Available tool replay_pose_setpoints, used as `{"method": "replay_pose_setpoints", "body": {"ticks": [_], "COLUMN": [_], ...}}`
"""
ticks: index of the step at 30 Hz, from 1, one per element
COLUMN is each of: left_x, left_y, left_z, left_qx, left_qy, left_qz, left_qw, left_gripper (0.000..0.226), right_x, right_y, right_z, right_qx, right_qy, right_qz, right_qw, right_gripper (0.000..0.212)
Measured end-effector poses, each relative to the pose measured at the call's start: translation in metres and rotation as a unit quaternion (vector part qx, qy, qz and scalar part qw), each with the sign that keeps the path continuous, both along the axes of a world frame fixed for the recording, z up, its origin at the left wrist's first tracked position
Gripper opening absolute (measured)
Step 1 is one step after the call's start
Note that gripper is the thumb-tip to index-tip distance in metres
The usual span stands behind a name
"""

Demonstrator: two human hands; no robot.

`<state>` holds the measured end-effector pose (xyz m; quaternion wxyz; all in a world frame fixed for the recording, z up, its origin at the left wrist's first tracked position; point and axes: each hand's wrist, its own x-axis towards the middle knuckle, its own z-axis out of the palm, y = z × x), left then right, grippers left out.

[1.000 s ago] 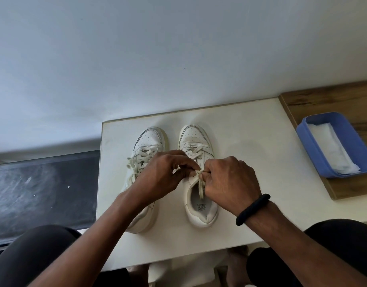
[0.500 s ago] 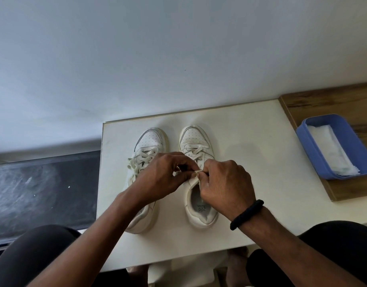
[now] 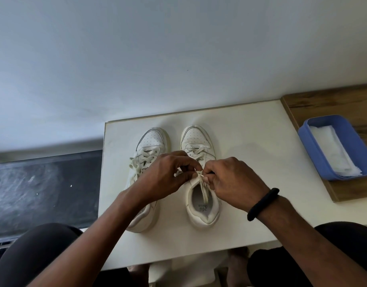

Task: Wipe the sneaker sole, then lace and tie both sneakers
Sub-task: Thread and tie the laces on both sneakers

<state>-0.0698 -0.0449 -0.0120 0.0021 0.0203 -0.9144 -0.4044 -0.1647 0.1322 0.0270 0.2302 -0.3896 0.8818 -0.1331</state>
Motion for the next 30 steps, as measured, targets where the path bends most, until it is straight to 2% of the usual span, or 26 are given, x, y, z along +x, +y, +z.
{"method": "replay_pose_setpoints", "body": {"ticks": [8, 14, 18, 26, 30], "left_x": [0.0, -0.001, 0.0, 0.0, 0.001], "left_y": [-0.001, -0.001, -0.002, -0.008, -0.008], "left_z": [-0.001, 0.001, 0.001, 0.001, -0.002], "left_qx": [-0.007, -0.002, -0.003, 0.0, -0.043], "left_qy": [0.012, 0.011, 0.009, -0.014, -0.001], "left_qz": [-0.004, -0.005, -0.008, -0.019, -0.007], "left_qw": [1.0, 1.0, 1.0, 1.0, 0.999], "left_gripper": [0.011, 0.008, 0.009, 0.018, 0.024], "right_x": [0.005, 0.005, -0.001, 0.001, 0.0], "right_y": [-0.003, -0.003, -0.003, -0.006, -0.006], "right_z": [-0.005, -0.008, -0.009, -0.011, -0.012], "right_qx": [-0.032, -0.041, -0.044, -0.073, -0.067], "right_qy": [0.049, 0.055, 0.046, 0.043, 0.04], "right_qz": [-0.011, -0.025, -0.038, -0.038, -0.041], "right_qw": [0.998, 0.997, 0.997, 0.996, 0.996], "right_gripper": [0.023, 0.023, 0.031, 0.025, 0.025]}}
